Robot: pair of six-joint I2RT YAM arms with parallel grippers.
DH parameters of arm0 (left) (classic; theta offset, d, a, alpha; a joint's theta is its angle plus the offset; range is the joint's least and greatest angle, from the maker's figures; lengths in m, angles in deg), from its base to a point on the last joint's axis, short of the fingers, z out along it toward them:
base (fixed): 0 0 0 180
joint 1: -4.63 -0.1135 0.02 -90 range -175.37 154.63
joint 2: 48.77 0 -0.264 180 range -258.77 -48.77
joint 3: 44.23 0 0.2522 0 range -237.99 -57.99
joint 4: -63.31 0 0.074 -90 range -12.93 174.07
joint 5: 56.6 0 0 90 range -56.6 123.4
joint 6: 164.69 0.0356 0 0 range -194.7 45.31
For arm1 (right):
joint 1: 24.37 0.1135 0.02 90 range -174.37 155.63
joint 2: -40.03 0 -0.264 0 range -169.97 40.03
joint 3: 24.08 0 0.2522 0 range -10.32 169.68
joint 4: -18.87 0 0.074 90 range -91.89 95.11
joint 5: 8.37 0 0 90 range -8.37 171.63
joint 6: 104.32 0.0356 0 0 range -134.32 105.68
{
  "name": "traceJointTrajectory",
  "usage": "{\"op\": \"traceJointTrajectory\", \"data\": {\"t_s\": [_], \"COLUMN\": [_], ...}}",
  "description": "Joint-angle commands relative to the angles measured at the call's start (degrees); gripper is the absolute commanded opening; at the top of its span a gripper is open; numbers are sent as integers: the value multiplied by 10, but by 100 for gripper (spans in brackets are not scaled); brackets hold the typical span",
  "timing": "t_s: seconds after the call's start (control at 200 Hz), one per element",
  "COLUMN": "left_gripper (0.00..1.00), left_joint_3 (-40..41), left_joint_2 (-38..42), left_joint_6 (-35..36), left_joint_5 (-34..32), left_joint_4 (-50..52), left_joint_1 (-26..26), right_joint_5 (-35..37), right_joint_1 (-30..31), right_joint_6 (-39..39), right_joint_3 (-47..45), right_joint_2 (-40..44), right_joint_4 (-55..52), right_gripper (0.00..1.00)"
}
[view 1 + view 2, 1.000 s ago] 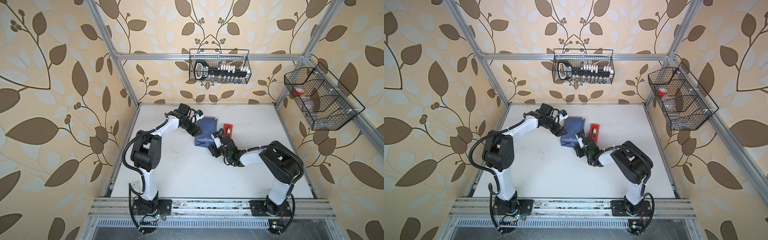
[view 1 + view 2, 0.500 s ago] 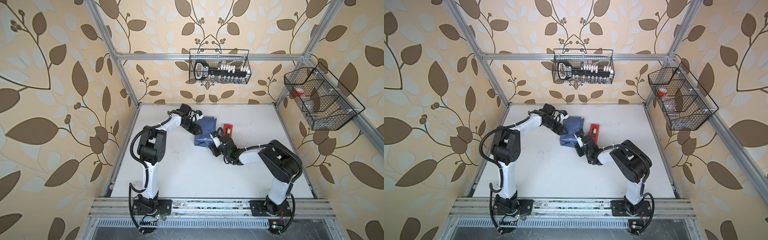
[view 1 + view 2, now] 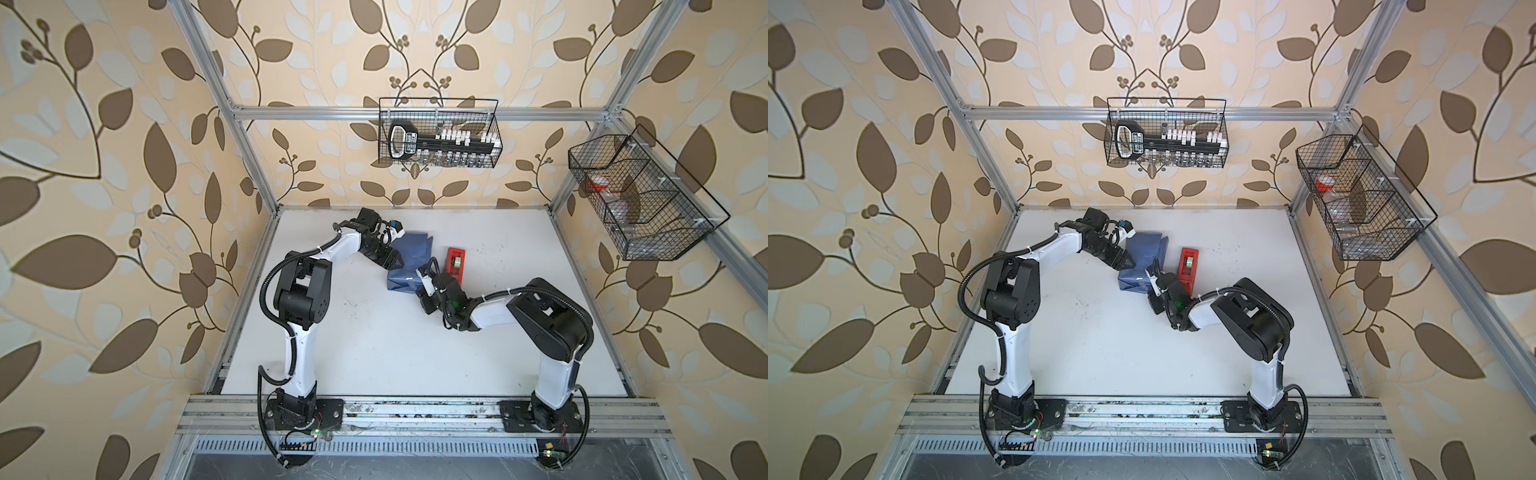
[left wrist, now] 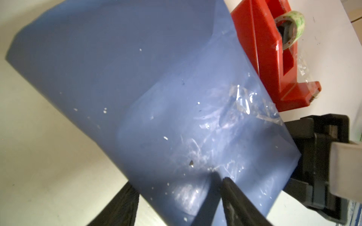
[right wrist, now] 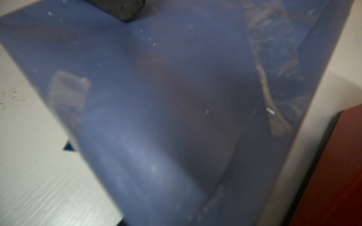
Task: Wrap a gift box in wrapping paper
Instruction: Wrap the gift box with the wrapping paper.
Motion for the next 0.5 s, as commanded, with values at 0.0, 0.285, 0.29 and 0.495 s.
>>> {"op": "traceJointTrajectory", "data": {"t_s": [0.0, 0.285, 0.29, 0.495], "left_gripper": [68, 79, 80, 86], "left_joint_3": [12, 39, 39, 31], "left_joint_2": [16, 95, 96, 98], "left_joint_6": [-1, -40, -41, -113], "left_joint_5": [24, 27, 27, 14], "left_joint_4": [22, -4, -5, -14], "left_joint_1": [9, -16, -17, -27], "right_joint_5": [-4, -127, -130, -204], "right_joint_1": [6, -21, -23, -115], "right_joint_6": [-5, 12, 13, 35], "right_joint_3": [14, -34, -34, 51], "right_joint_2": [-16, 210, 214, 237], "right_joint_4": [-12, -143, -147, -244], "right_gripper": [41, 70, 70, 53]}}
